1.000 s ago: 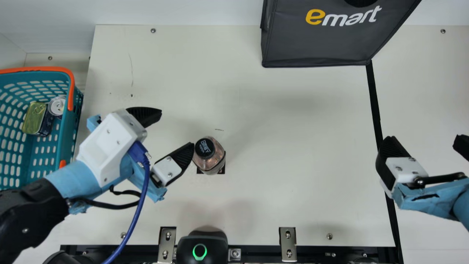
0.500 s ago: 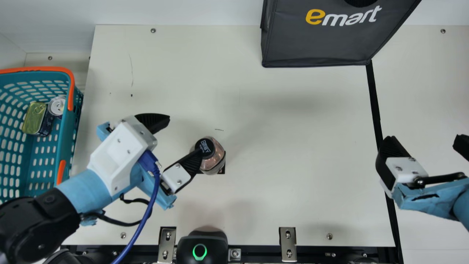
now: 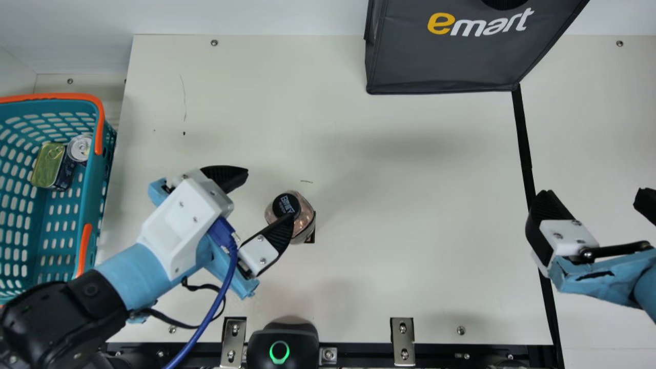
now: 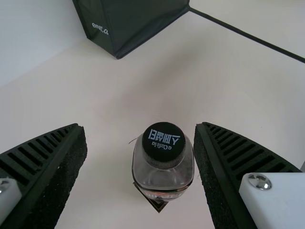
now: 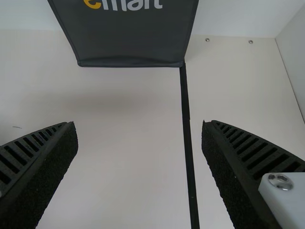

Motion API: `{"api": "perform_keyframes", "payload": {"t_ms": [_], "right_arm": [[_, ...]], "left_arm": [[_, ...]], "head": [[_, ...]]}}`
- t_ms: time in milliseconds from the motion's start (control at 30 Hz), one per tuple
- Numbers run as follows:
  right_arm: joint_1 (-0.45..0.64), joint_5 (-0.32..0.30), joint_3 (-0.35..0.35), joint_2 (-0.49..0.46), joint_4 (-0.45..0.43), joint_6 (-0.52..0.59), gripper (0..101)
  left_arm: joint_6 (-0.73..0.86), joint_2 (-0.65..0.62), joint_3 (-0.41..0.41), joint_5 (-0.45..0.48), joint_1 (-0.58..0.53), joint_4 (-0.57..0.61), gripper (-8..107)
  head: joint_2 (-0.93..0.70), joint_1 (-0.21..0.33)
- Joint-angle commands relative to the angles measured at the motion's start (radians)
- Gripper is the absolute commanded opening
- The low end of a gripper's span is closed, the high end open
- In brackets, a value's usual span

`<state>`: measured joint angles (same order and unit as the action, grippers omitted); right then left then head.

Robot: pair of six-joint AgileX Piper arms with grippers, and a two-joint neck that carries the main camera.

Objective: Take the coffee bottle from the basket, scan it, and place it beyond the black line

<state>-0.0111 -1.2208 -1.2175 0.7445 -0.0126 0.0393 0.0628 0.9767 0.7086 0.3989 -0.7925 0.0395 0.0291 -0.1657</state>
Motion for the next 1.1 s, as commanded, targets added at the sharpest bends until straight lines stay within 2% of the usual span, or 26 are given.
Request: {"api": "perform_keyframes", "payload": {"t_ms": [0, 533, 1067], "right_arm": [[0.000, 0.000, 0.000, 0.000, 0.000, 0.000, 91], [0.000, 0.000, 0.000, 0.000, 0.000, 0.000, 91], [0.000, -0.001, 0.000, 0.000, 0.000, 0.000, 91]], "left_arm": [[-0.037, 0.005, 0.000, -0.003, -0.012, -0.023, 90], [-0.222, 0.042, 0.000, -0.024, -0.095, -0.166, 90], [-0.339, 0.083, -0.021, -0.059, -0.128, -0.262, 90]], "head": [[-0.002, 0.027], [-0.002, 0.027], [-0.002, 0.027]]}}
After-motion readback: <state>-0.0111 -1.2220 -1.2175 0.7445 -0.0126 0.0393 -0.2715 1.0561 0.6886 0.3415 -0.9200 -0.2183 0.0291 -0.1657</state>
